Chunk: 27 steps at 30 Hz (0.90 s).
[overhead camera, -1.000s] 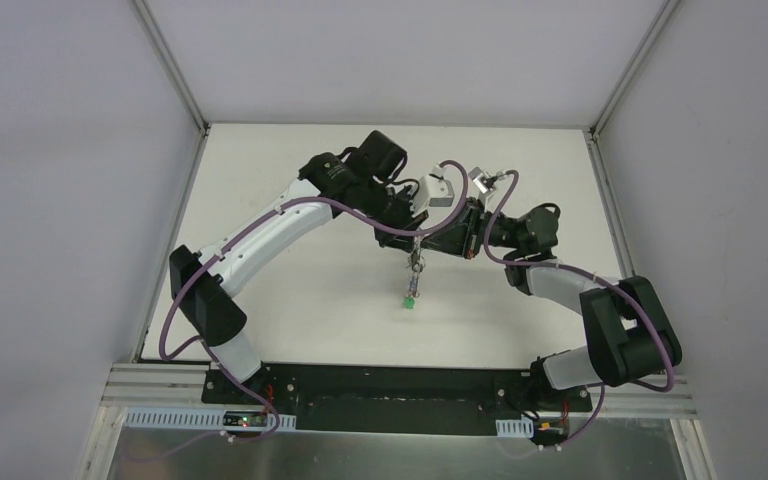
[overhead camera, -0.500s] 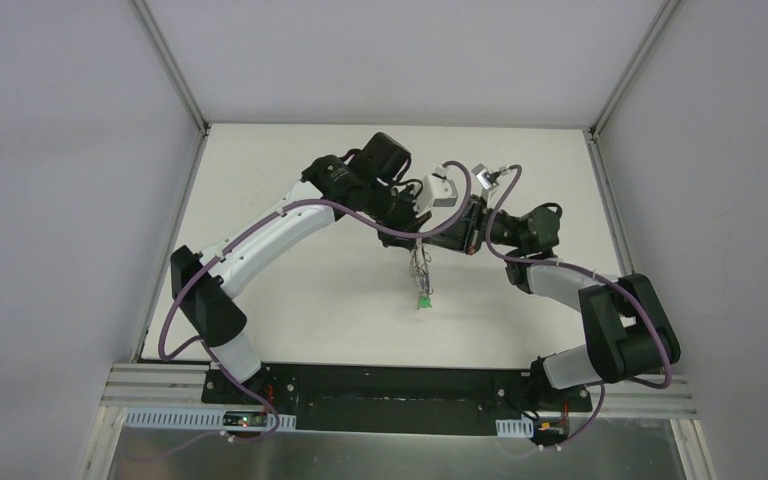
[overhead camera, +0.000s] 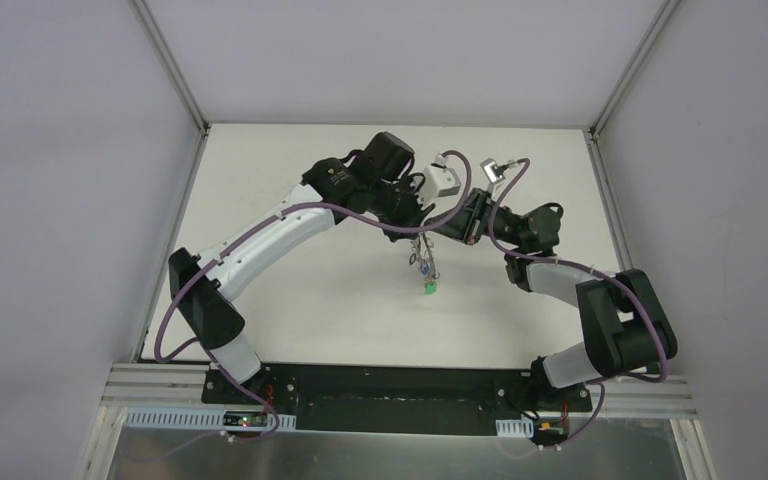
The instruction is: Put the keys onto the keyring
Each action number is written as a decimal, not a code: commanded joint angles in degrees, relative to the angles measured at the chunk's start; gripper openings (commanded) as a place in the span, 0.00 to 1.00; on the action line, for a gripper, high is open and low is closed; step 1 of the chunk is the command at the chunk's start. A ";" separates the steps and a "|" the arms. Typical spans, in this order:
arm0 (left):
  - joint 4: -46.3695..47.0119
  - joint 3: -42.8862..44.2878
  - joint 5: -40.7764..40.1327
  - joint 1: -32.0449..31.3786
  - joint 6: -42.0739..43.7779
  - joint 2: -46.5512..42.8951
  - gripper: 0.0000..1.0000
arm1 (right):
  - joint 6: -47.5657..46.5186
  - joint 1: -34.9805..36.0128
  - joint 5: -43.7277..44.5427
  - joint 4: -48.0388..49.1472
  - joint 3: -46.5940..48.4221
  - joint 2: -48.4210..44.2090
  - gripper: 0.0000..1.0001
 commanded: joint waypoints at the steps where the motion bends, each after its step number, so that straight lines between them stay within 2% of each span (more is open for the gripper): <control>1: 0.34 3.15 -0.75 -1.14 -2.42 0.72 0.00 | 1.34 -0.26 3.95 6.03 1.03 -0.50 0.00; 24: -0.99 8.40 -0.76 -2.46 -5.16 4.72 0.00 | -0.85 -0.36 5.50 4.45 -0.41 -0.86 0.00; 27: -0.65 6.62 -2.25 -2.35 -4.34 3.28 0.04 | -0.84 -0.82 4.96 4.89 -0.32 -0.74 0.00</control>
